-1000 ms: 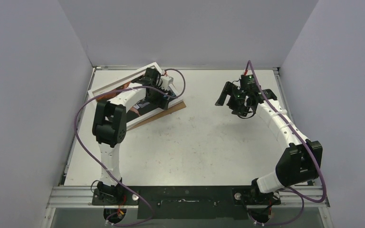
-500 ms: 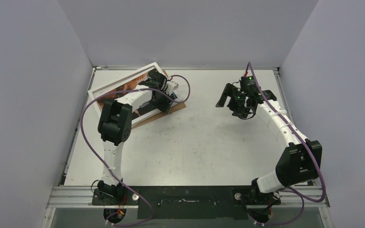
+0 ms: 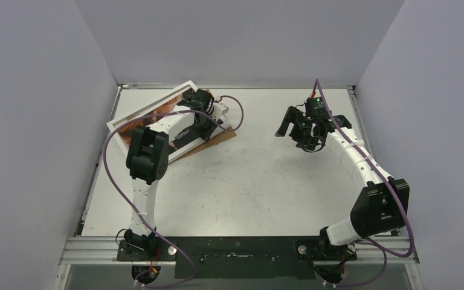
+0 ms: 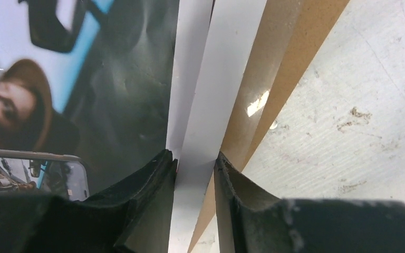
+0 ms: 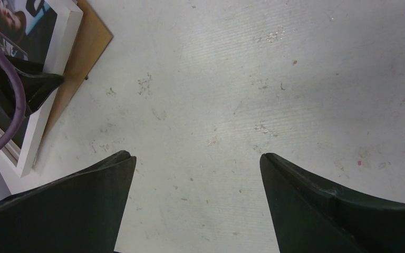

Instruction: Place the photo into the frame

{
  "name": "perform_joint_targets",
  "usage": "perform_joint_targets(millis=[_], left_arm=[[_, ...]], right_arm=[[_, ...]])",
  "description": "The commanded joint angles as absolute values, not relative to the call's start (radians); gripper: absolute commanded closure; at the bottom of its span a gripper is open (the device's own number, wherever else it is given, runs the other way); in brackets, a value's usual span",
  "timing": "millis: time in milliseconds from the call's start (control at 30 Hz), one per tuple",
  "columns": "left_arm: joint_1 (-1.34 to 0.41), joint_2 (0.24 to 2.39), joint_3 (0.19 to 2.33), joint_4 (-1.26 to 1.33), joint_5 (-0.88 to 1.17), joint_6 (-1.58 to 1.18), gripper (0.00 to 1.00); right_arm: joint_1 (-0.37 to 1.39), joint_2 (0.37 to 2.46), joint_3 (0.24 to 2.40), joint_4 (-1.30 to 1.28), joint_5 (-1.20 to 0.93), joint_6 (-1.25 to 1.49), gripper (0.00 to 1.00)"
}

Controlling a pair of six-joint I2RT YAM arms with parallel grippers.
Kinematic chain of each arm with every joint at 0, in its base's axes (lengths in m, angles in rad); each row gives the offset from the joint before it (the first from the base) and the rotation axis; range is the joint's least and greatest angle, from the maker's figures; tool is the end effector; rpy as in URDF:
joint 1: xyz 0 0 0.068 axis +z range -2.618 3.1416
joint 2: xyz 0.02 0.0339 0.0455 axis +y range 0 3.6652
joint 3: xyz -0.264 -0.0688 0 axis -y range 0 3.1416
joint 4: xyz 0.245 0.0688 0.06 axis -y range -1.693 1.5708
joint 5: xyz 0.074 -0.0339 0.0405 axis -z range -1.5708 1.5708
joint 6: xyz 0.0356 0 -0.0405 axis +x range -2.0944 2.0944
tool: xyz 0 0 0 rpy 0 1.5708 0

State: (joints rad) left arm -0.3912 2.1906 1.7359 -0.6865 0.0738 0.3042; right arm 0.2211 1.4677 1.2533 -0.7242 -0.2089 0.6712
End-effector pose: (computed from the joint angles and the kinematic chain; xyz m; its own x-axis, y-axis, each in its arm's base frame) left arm 0.4293 -0.1799 0.1751 -0.6795 0.6034 -0.4175 0.6416 0.7646 0.0608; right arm 0.3001 0.0750 0.2948 -0.8241 0.4383 -0.3587 0.2279 0.8364 0.4985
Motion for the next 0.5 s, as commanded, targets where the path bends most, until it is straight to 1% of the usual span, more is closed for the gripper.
perform_joint_targets(millis=[0, 33, 267, 367, 467], left_arm=[[-0.387, 2.175, 1.841, -0.809, 0.060, 0.331, 0.97], [-0.387, 2.177, 1.868, -0.835, 0.068, 0.331, 1.00], [-0.387, 2.151, 1.929, -0.889, 0.054, 0.321, 1.00], [-0.387, 2.131, 1.965, -0.893, 0.011, 0.302, 1.00], [-0.385, 2.117, 2.009, -0.908, -0.085, 0.277, 1.00]], right_arm=[[0.212, 1.422, 1.241, -0.692, -0.179, 0.681, 0.09], [0.212, 1.419, 1.237, -0.693, -0.179, 0.682, 0.09], [0.210, 1.416, 1.236, -0.690, -0.186, 0.682, 0.09], [0.210, 1.413, 1.235, -0.688, -0.191, 0.687, 0.09], [0.209, 1.413, 1.226, -0.667, -0.223, 0.702, 0.09]])
